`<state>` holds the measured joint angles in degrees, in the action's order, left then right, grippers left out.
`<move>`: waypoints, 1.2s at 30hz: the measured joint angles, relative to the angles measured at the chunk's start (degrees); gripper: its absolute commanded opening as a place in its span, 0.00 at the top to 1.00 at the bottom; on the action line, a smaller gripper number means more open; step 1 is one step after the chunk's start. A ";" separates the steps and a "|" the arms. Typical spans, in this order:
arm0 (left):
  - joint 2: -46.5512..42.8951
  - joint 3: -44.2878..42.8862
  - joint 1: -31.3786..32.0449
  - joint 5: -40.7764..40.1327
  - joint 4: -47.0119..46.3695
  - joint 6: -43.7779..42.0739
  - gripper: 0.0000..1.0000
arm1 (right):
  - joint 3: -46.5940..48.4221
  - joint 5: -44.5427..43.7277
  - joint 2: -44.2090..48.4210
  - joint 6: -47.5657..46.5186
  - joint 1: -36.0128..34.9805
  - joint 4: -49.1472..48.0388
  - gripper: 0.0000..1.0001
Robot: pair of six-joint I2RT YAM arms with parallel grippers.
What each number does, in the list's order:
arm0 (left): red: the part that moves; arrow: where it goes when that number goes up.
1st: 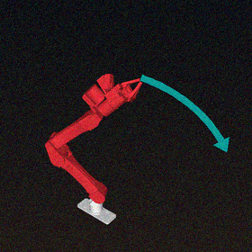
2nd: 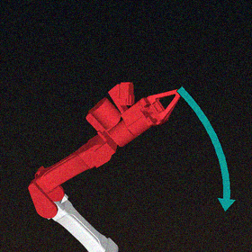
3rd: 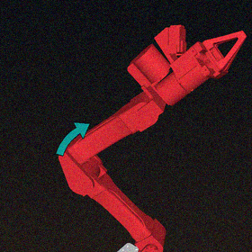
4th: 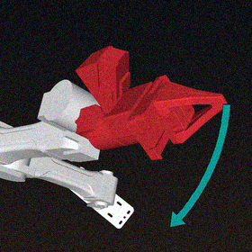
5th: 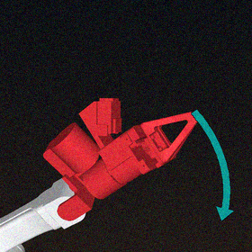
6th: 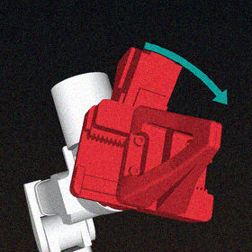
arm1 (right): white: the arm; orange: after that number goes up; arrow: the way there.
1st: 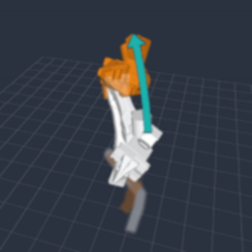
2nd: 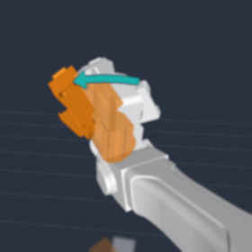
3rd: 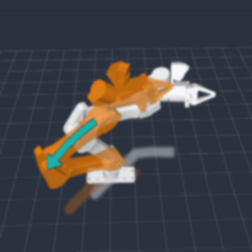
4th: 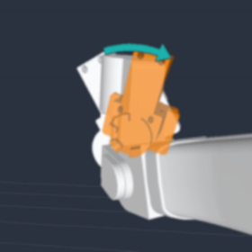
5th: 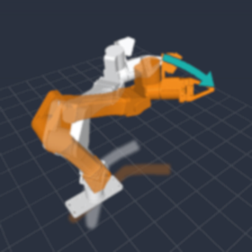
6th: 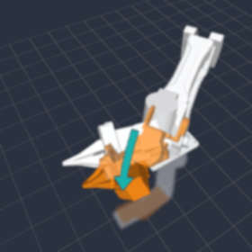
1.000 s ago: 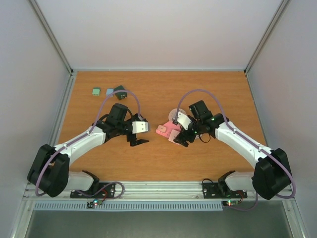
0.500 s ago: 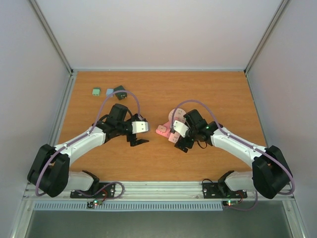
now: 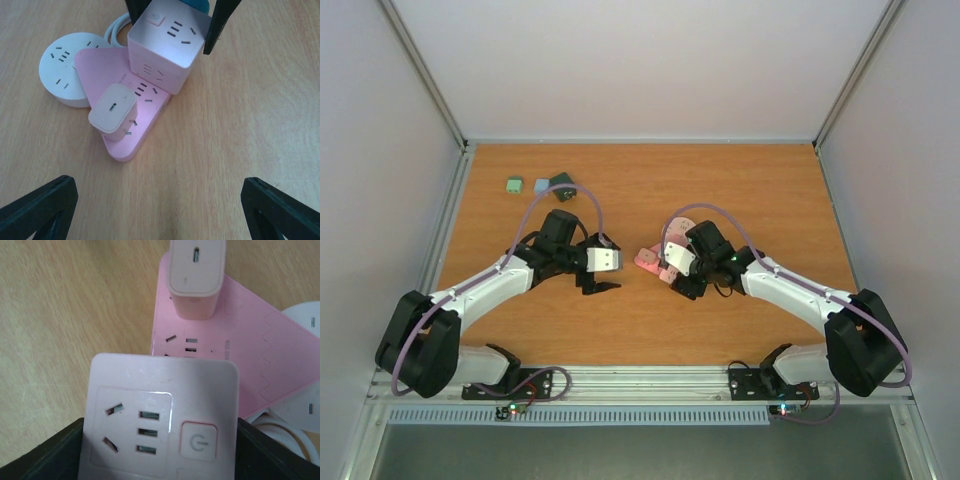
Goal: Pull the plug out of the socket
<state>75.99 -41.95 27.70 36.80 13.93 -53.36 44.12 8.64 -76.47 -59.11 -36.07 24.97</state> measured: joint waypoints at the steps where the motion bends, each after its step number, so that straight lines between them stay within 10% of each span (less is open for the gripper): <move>1: 0.00 0.00 0.00 0.26 0.02 -0.39 0.10 | 0.00 0.17 0.00 -0.39 -0.07 -0.17 0.41; 36: 8.09 3.93 7.04 -3.85 -14.56 -6.82 0.53 | -2.43 4.96 2.19 -13.64 -2.99 -0.57 0.60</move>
<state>84.07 -38.02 34.74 32.95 -0.62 -60.18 41.69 13.61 -74.28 -72.75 -39.07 24.40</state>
